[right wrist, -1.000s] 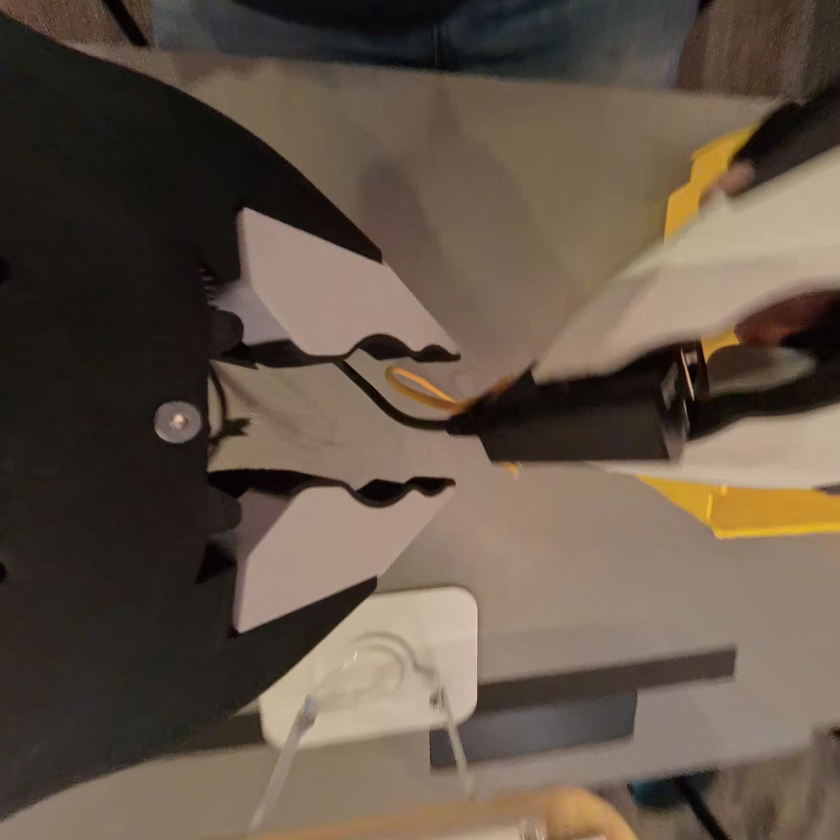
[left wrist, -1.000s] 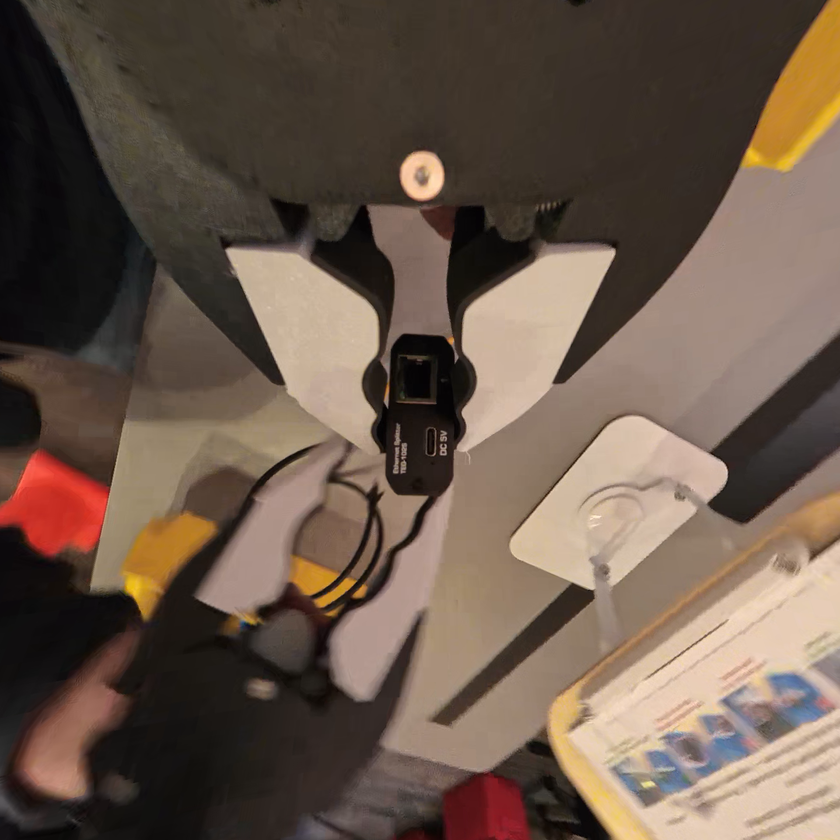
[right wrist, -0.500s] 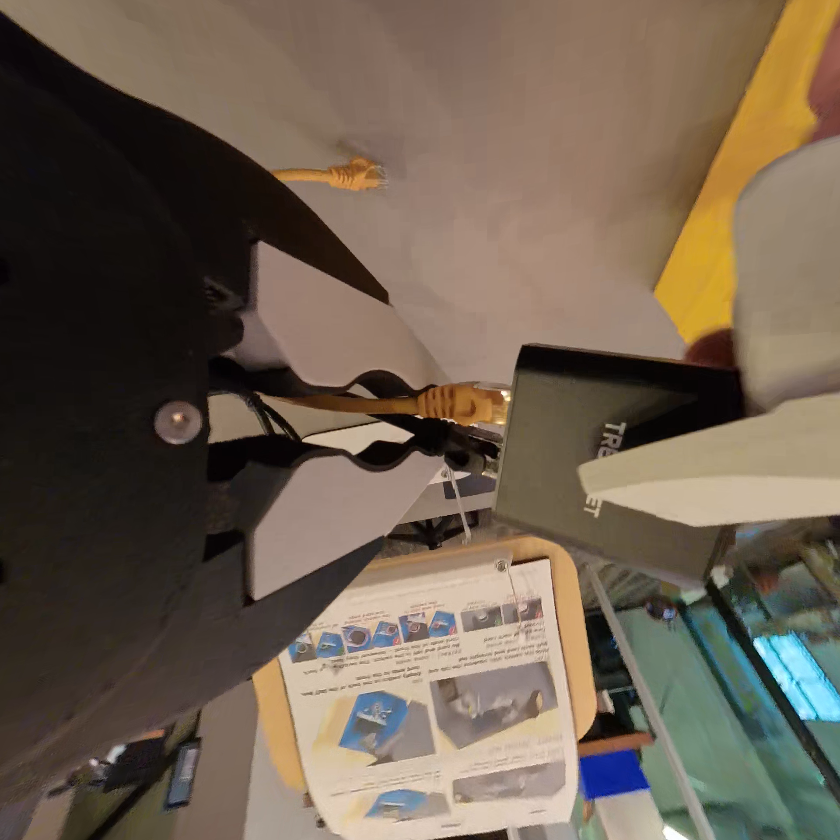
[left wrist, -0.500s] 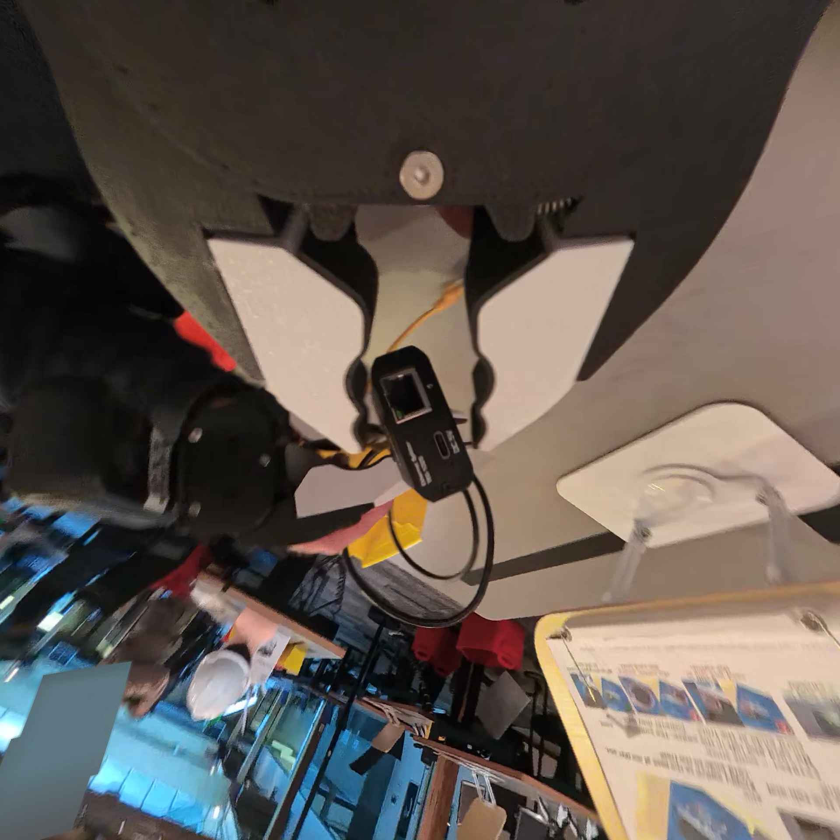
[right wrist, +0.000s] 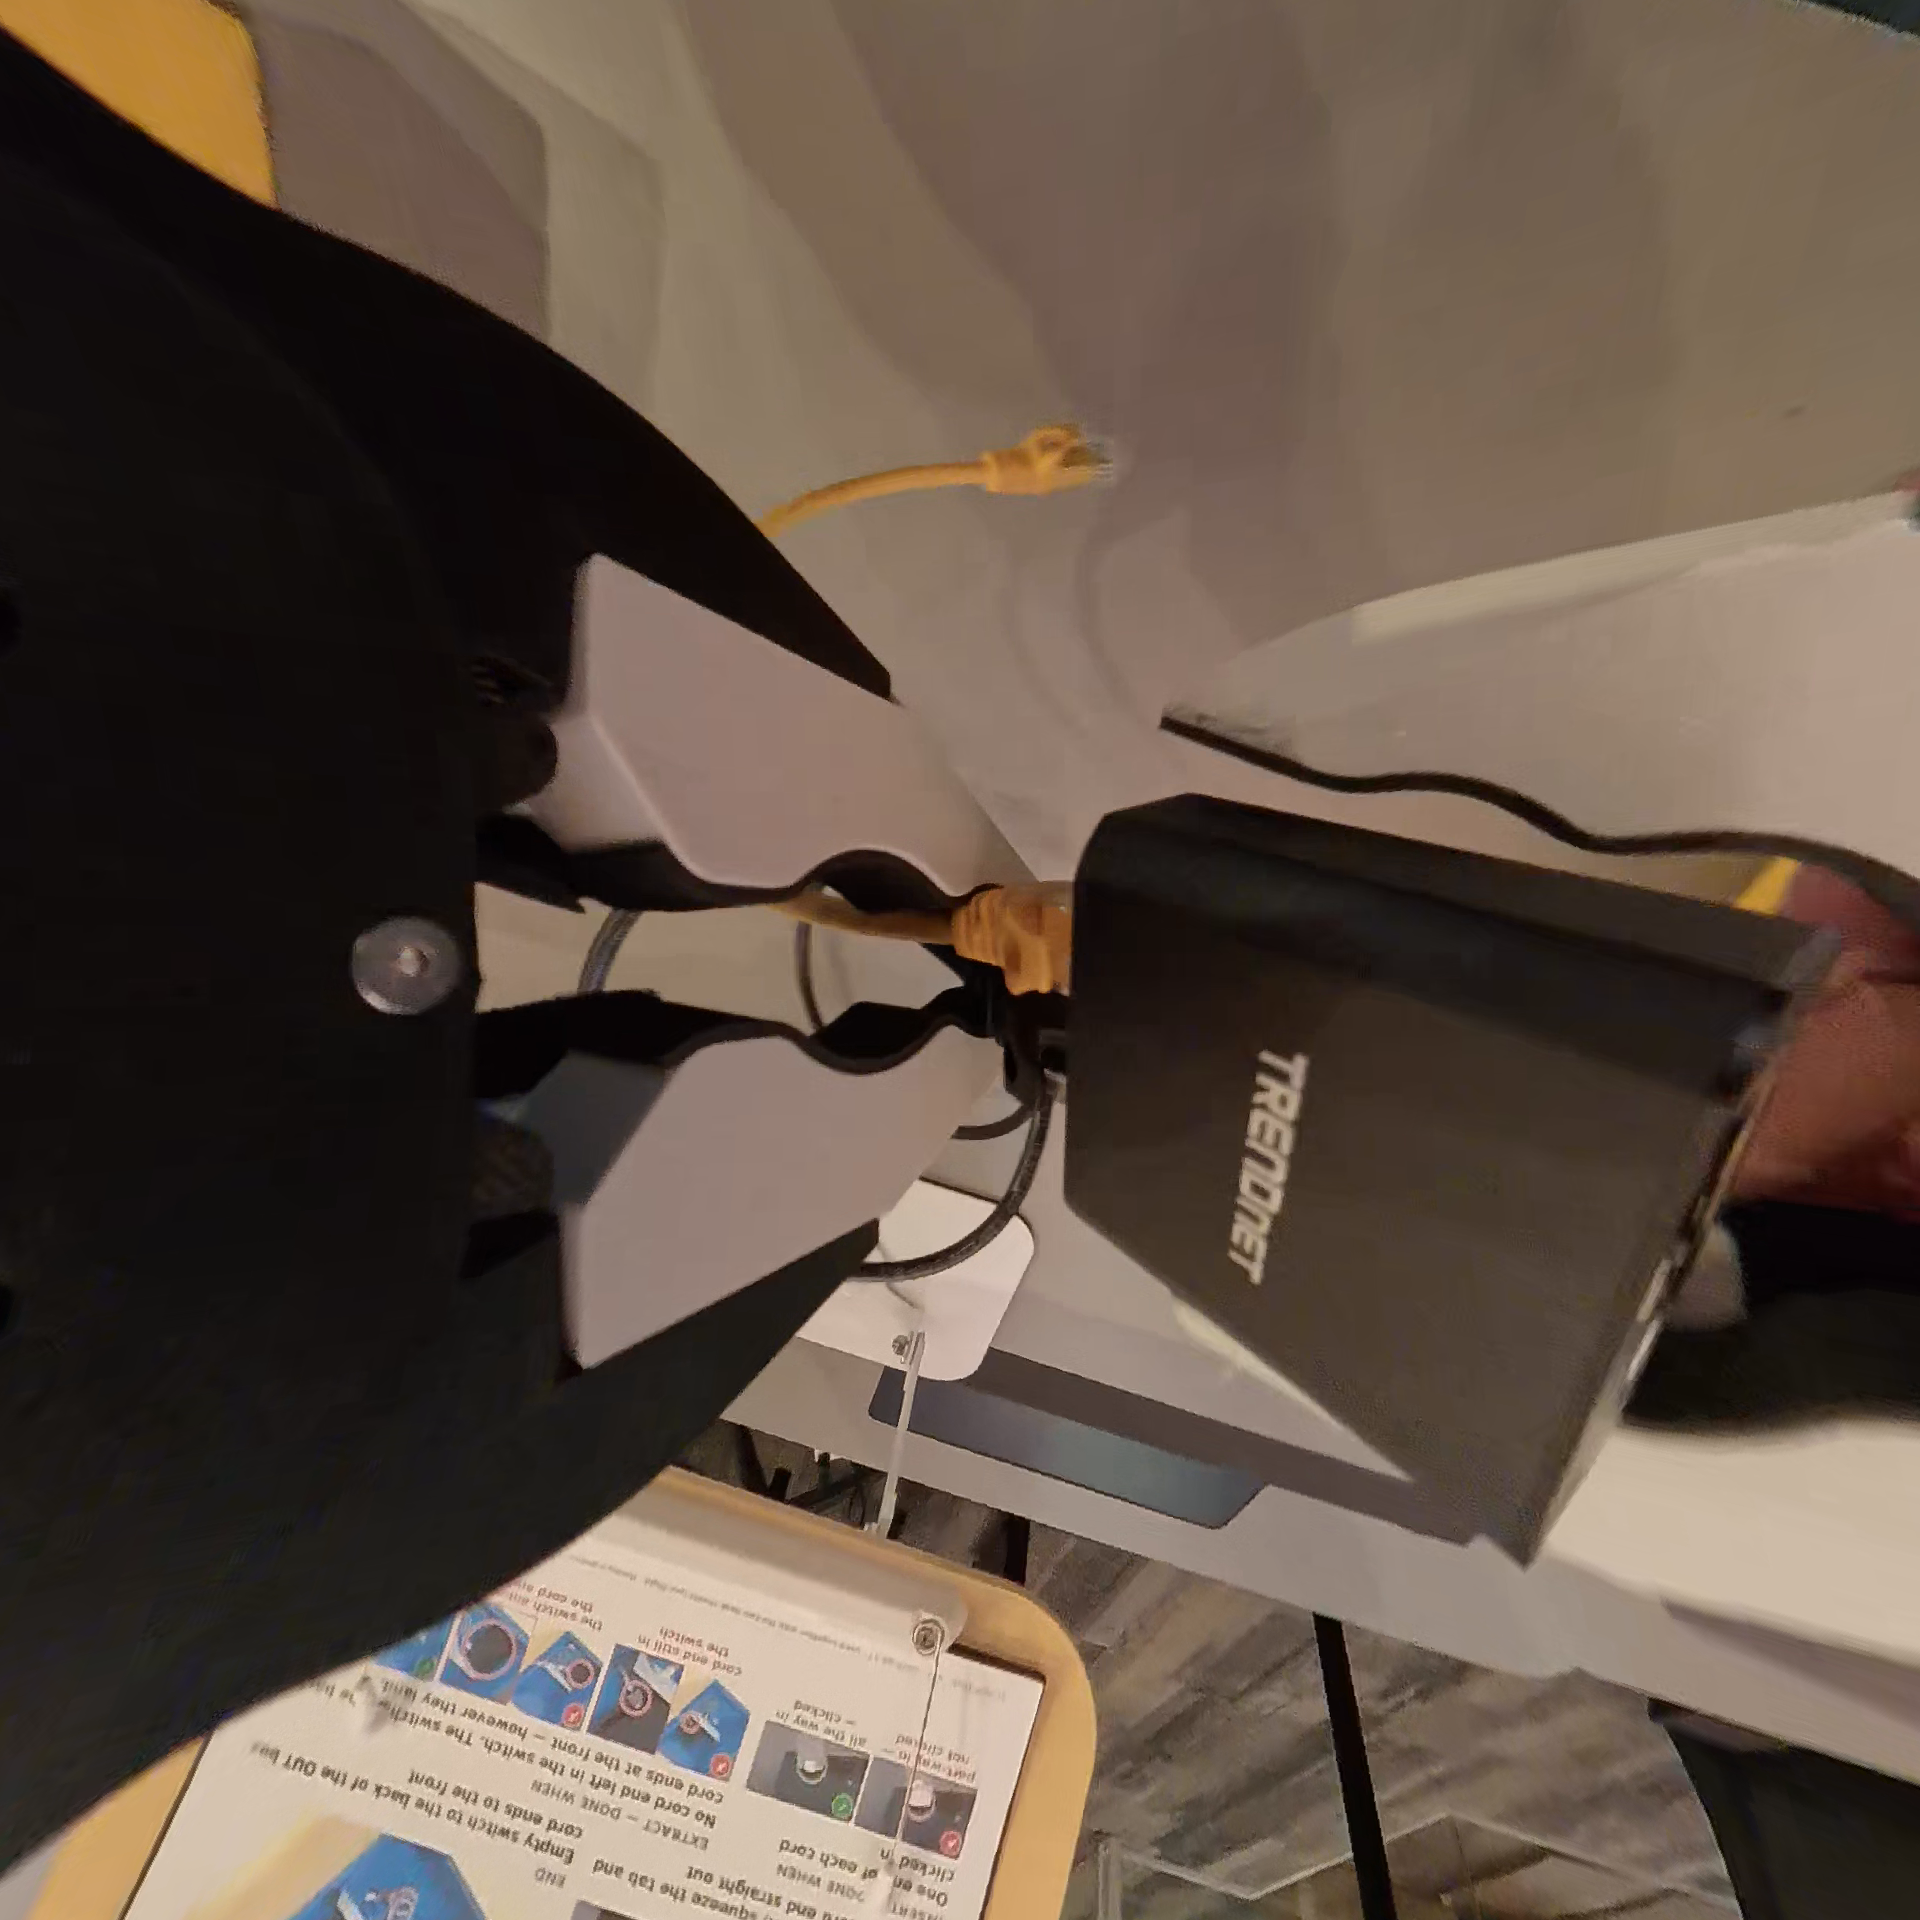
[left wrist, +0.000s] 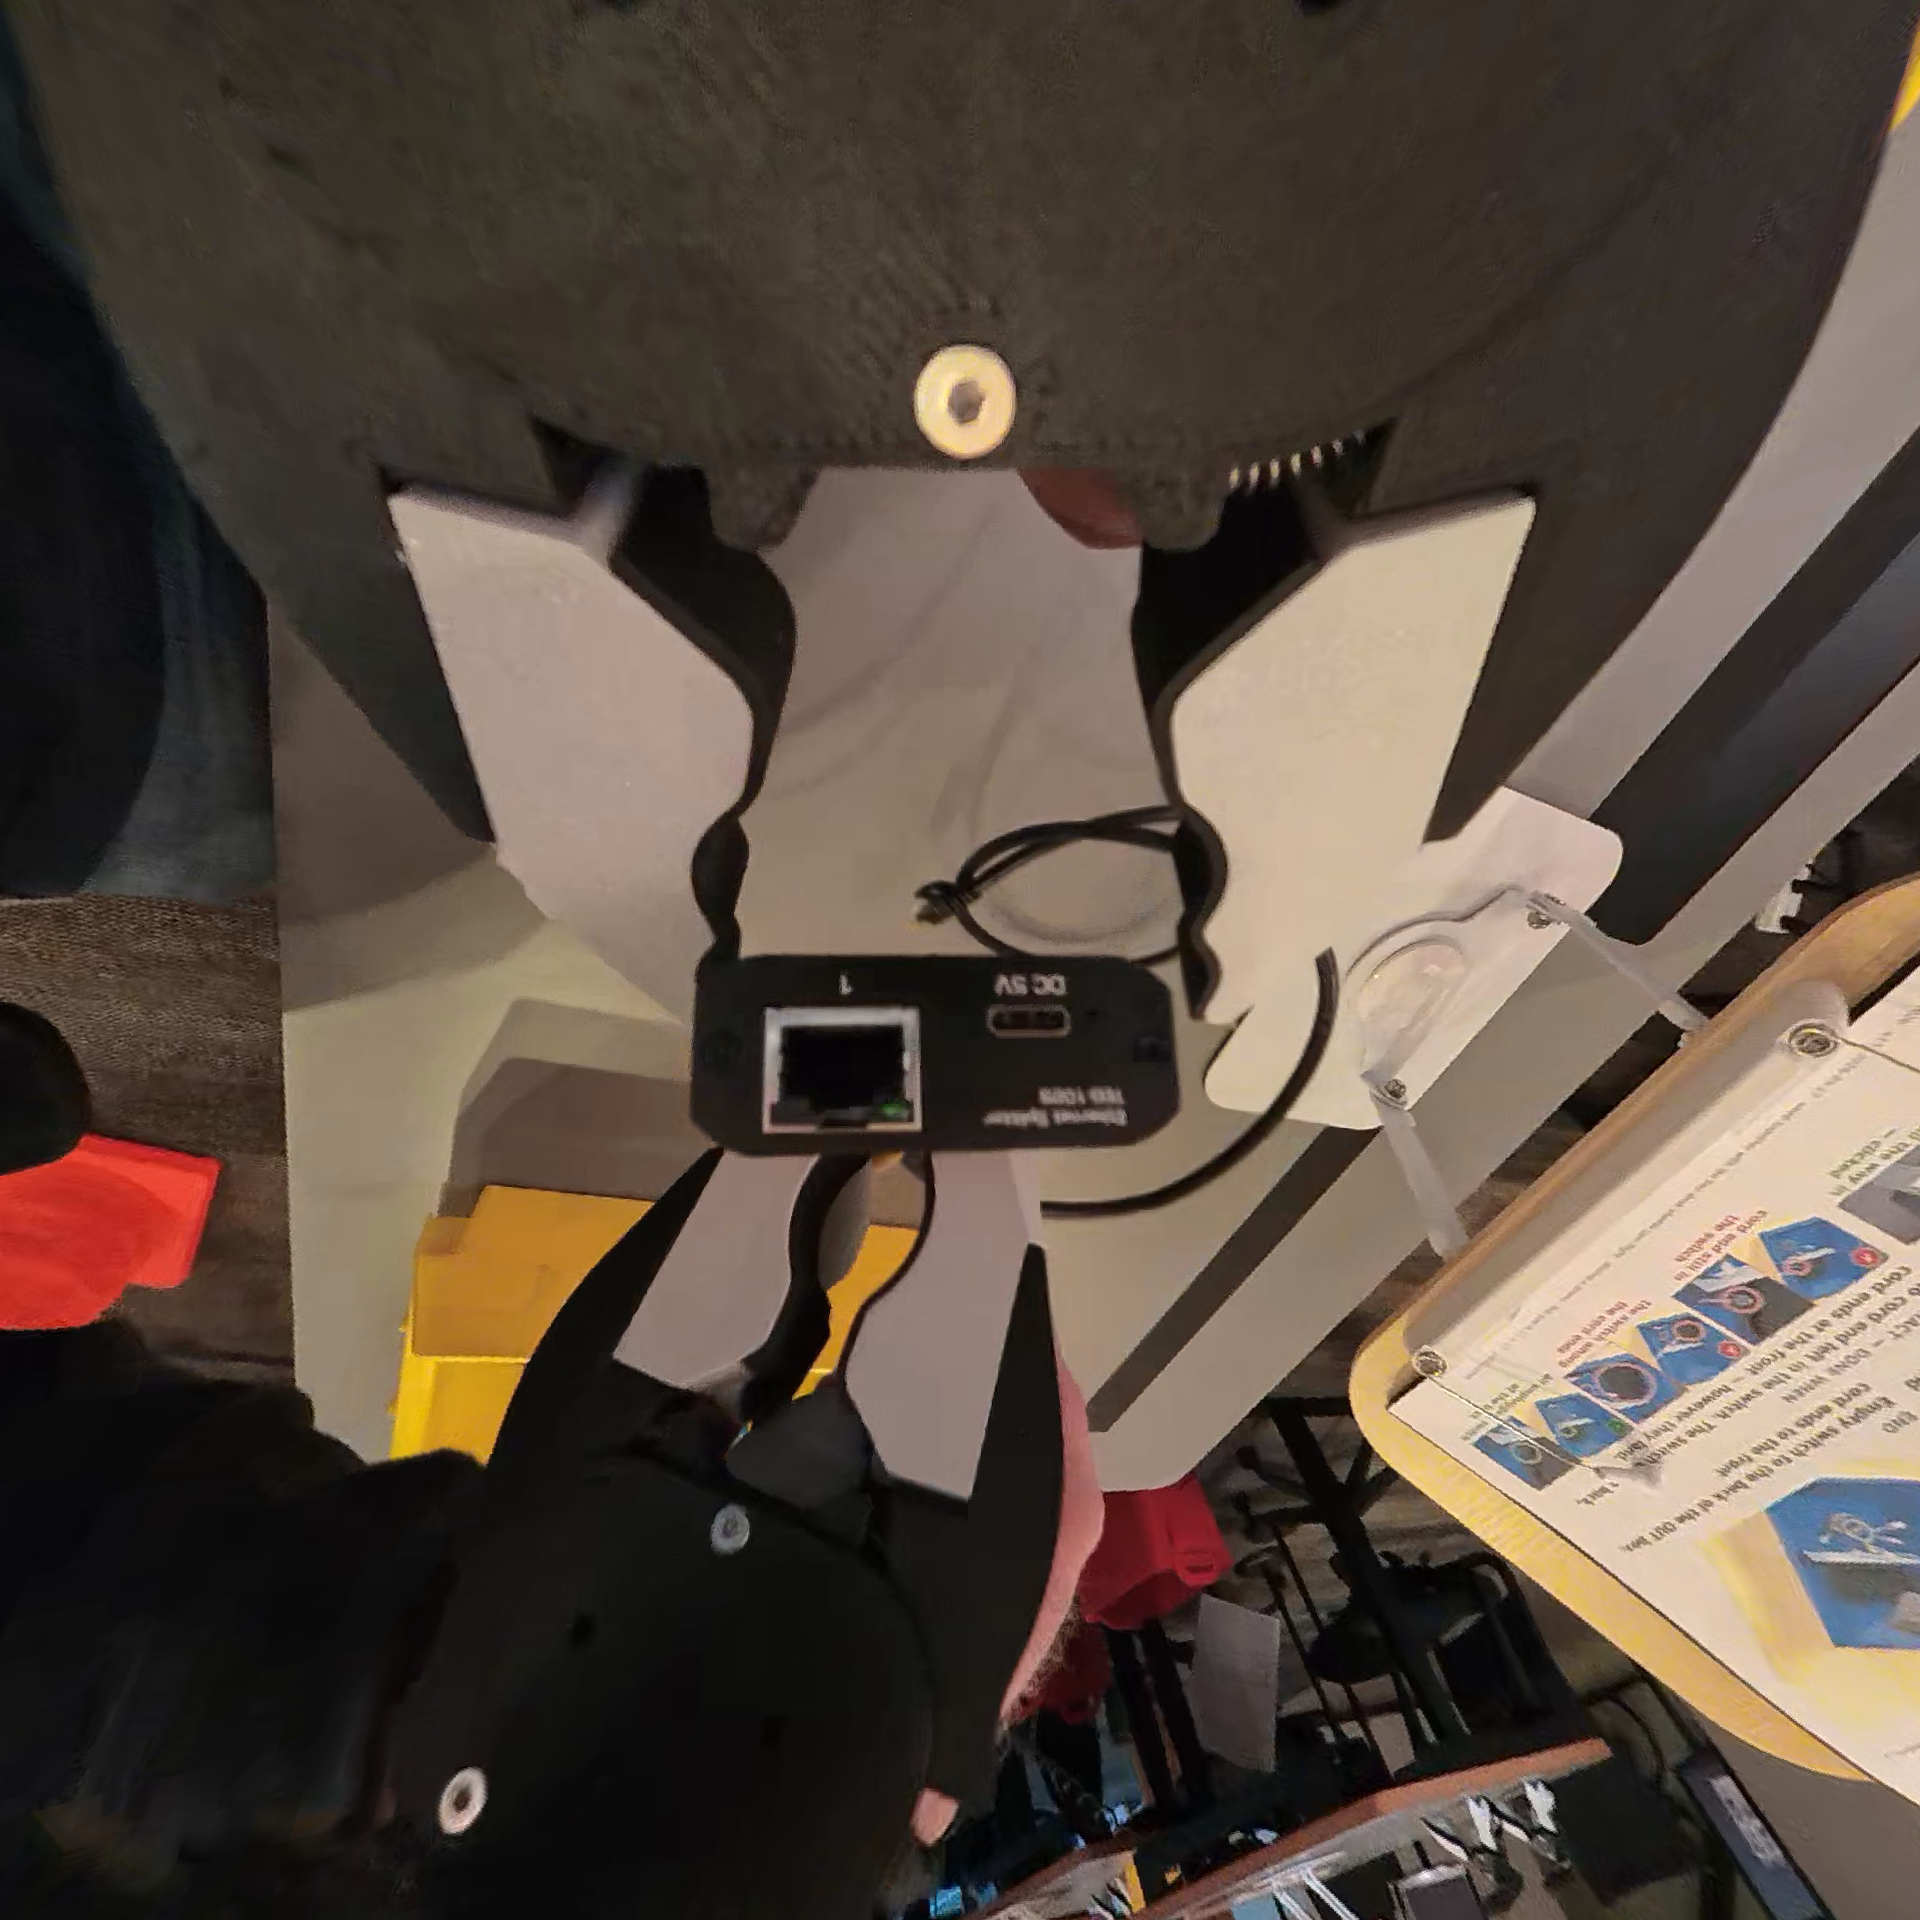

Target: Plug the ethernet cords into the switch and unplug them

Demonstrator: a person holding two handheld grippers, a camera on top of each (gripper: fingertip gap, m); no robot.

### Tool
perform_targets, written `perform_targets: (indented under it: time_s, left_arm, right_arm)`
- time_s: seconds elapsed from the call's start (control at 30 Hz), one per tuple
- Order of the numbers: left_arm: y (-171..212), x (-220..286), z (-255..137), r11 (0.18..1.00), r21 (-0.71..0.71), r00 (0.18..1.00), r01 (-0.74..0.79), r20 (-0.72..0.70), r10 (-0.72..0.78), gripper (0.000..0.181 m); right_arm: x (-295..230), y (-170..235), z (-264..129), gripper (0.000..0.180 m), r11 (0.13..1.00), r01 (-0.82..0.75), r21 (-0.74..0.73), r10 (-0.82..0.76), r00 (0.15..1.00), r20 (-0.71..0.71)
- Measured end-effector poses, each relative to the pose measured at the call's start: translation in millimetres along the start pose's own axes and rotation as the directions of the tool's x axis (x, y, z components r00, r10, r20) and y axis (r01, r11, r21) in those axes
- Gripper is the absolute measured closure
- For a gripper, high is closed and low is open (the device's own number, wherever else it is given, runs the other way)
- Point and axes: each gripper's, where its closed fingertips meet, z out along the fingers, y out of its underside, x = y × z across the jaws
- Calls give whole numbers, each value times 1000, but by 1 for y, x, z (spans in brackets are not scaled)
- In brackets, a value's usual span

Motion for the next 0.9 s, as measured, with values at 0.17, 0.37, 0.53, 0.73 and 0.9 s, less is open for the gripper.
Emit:
perform_targets:
  time_s: [0.17, 0.37, 0.53, 0.73, 0.9]
  left_arm:
    - [-7, 8, -5, 1000, 23, 1000, 12, -20, -11, 80]
    - [-8, 8, 0, 997, 44, 998, 56, 4, -56, 106]
    - [8, 13, 4, 998, -6, 998, 59, -28, -59, 106]
    - [7, 12, 3, 999, -3, 999, 53, -13, -53, 107]
    - [3, 4, -2, 984, 66, 987, 164, -11, -163, 107]
  right_arm:
    - [-6, 4, 5, 171, 998, 36, -57, -35, 999, 33]
    - [-10, 3, 9, 171, 995, 53, -87, -49, 998, 43]
    - [-14, 7, 6, 172, 994, 53, -93, -48, 997, 62]
    - [-11, 7, 3, 171, 994, 50, -95, -46, 998, 43]
    - [0, 2, -1, 157, 1000, -18, -23, 16, 998, -58]
